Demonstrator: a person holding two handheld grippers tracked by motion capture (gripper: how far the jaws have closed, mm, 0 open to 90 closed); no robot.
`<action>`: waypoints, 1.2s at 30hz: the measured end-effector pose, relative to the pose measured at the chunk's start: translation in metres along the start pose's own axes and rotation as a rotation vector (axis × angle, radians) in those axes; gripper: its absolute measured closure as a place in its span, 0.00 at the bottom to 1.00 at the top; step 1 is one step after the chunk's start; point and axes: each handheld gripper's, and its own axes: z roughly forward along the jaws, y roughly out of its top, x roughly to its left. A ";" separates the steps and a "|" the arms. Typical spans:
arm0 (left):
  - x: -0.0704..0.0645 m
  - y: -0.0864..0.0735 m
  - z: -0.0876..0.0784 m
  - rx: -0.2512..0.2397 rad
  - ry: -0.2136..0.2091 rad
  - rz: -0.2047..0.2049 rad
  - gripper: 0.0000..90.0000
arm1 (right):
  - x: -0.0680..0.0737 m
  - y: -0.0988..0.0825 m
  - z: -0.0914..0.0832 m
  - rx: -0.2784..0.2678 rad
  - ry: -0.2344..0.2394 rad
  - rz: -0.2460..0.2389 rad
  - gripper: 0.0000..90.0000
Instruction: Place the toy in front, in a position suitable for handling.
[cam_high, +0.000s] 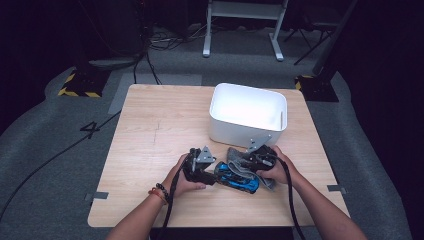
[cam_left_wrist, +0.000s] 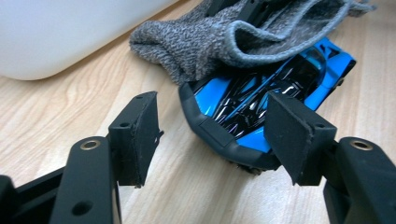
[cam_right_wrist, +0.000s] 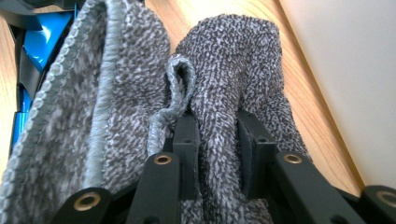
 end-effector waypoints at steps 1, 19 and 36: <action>0.000 -0.001 0.001 0.007 0.007 -0.002 0.48 | 0.000 0.000 0.000 -0.002 -0.001 0.003 0.79; 0.001 0.008 0.003 0.058 -0.017 -0.019 0.70 | -0.004 -0.025 -0.028 0.010 -0.017 -0.016 0.83; -0.001 0.005 0.002 0.044 0.013 -0.013 0.73 | 0.041 -0.060 -0.058 0.070 -0.033 -0.114 0.83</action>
